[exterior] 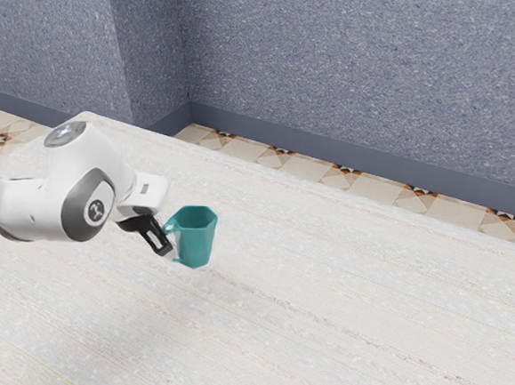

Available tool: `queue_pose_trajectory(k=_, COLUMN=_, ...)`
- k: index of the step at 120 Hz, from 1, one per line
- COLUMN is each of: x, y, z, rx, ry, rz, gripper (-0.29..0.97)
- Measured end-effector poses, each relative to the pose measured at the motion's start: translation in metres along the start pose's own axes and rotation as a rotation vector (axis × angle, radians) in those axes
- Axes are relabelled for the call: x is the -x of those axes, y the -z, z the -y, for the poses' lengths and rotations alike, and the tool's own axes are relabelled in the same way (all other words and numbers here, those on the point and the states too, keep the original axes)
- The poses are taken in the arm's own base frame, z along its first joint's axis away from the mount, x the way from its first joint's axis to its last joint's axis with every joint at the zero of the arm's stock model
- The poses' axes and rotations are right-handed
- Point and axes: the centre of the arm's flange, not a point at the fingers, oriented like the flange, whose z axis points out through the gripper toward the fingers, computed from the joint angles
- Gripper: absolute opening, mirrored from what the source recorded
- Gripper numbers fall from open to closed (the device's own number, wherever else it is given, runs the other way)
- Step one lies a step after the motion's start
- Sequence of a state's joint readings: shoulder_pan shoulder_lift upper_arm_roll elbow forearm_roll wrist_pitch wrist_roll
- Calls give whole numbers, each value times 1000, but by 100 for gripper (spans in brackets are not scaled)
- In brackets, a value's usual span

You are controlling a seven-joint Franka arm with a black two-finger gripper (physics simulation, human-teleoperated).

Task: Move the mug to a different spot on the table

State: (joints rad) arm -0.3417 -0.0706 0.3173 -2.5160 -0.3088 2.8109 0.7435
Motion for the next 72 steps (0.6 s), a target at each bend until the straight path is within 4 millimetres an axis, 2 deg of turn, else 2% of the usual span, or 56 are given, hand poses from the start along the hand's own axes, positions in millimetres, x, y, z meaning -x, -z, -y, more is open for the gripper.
queue_pose_trajectory(k=6, x=5, y=1, z=6, rx=-11, ry=15, rz=-6, gripper=-1)
queue_pose_trajectory(k=18, x=11, y=0, z=3, rx=-21, ry=12, rz=-16, gripper=-1)
queue_pose_trajectory(k=34, x=21, y=-1, z=10, rx=-43, ry=29, rz=-24, gripper=-1)
queue_pose_trajectory(k=53, x=26, y=-3, z=18, rx=-77, ry=35, rz=-37, gripper=-1)
queue_pose_trajectory(k=72, x=37, y=-10, z=33, rx=-116, ry=56, rz=-32, gripper=-1)
